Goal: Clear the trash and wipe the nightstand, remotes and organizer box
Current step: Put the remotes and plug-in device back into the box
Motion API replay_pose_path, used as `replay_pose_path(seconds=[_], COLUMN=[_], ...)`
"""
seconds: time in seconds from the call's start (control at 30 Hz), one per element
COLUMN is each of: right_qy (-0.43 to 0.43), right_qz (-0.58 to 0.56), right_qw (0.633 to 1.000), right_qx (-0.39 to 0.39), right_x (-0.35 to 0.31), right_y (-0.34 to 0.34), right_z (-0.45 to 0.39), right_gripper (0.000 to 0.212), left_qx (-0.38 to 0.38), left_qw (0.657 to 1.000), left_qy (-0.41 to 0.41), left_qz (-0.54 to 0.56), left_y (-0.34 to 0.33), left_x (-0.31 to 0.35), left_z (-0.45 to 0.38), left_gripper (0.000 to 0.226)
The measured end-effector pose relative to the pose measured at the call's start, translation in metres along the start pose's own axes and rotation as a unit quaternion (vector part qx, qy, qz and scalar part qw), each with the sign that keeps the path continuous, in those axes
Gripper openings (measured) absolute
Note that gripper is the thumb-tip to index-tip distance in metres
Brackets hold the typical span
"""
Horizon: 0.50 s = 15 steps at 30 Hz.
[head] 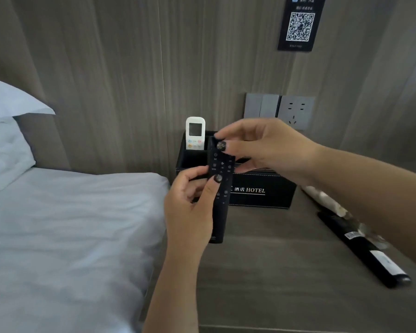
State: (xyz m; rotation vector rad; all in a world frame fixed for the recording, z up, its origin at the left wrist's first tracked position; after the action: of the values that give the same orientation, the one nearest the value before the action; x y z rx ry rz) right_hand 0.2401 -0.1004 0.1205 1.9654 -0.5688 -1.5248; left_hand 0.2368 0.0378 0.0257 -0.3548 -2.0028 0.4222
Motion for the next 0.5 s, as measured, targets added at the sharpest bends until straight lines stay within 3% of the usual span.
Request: replay_pose_path(seconds=[0.27, 0.37, 0.5], right_qy=[-0.059, -0.05, 0.003], right_qz=[-0.094, -0.118, -0.108], right_qw=[0.994, 0.986, 0.966], right_qx=[0.015, 0.111, 0.235], right_x=[0.013, 0.0, -0.016], right_y=[-0.01, 0.033, 0.071], right_z=[-0.03, -0.05, -0.084], right_gripper=[0.015, 0.014, 0.012], left_qx=[0.047, 0.063, 0.013], left_qw=[0.999, 0.997, 0.996], left_qy=[0.009, 0.02, 0.045], left_qz=[0.014, -0.035, -0.079], left_y=[0.014, 0.02, 0.011], left_x=[-0.001, -0.007, -0.019], left_z=[-0.009, -0.011, -0.008], left_gripper=[0.017, 0.027, 0.039])
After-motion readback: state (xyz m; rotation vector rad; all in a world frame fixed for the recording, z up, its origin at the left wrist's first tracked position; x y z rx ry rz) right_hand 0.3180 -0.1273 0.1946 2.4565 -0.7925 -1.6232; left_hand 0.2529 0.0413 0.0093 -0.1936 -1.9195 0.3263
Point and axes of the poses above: each hand's wrist, its own z-axis away from the middle knuckle, its own y-axis out of the back of the hand, x = y × z, the point moved 7 cm from there along -z, towards the middle knuckle, and after that the axes turned 15 degrees about z, right-handed, at the moved point
